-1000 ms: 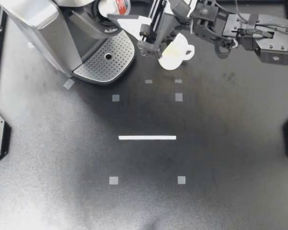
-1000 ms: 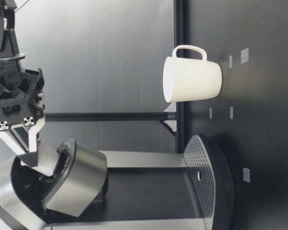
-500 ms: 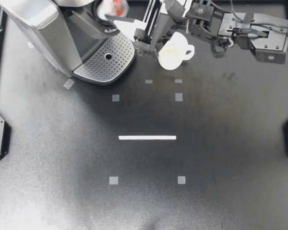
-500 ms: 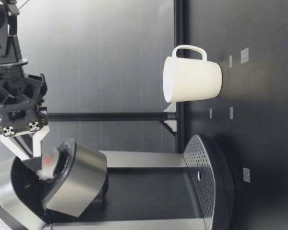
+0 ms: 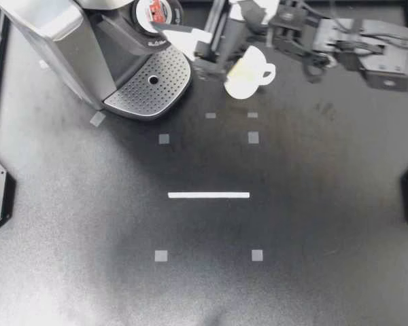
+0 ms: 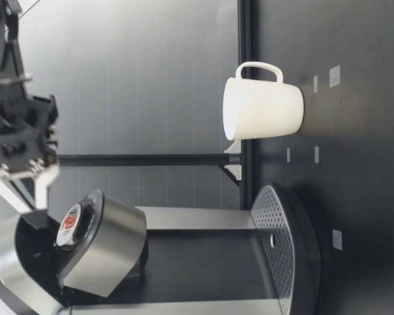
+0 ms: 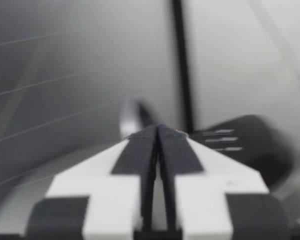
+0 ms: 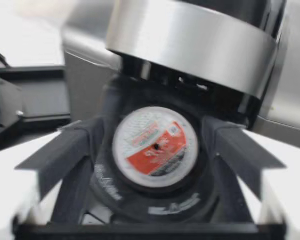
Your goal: Place the coffee capsule inside the capsule container, then place the cup onto the center of the cup tray.
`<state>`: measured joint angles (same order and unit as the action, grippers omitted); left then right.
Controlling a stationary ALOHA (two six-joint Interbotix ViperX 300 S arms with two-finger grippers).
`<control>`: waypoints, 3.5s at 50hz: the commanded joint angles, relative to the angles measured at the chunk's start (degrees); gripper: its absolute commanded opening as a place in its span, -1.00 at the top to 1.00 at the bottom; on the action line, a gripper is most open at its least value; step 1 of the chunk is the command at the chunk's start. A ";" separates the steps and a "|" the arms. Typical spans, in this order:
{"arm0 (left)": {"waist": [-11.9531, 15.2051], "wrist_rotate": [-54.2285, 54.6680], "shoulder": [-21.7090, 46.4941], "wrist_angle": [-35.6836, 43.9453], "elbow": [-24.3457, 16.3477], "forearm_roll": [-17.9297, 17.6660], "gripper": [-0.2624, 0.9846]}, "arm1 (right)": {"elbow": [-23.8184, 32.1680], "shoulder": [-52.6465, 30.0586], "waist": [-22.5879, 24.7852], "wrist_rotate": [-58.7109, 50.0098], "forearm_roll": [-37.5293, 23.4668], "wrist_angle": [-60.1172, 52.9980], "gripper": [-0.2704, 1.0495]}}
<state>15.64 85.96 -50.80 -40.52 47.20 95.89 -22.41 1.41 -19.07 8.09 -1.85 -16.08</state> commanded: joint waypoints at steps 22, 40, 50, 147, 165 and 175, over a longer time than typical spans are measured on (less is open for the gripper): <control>6.33 4.31 5.62 -7.91 0.79 2.29 0.39 | -12.66 13.45 6.68 -2.64 1.76 -11.60 -0.28; 9.84 9.23 10.90 0.53 -1.58 2.55 0.39 | -19.16 17.14 6.59 -4.39 1.76 -18.98 -0.18; 9.84 9.40 11.78 6.42 -3.08 2.55 0.39 | -20.30 18.63 6.59 -4.39 1.67 -19.34 -0.18; -3.16 13.01 23.47 15.47 -9.58 0.79 0.39 | -21.18 24.17 3.52 -3.25 1.49 1.14 -0.18; -3.16 0.26 23.29 10.28 -10.28 -13.54 0.39 | -6.68 22.41 -5.45 5.71 0.26 46.58 -0.18; -3.16 -16.96 22.41 5.89 -13.36 -29.88 0.39 | -1.32 18.63 -8.53 12.92 3.25 60.21 -0.18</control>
<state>12.48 73.30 -27.33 -33.22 36.47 71.46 -26.63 20.57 -26.19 19.60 0.00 41.04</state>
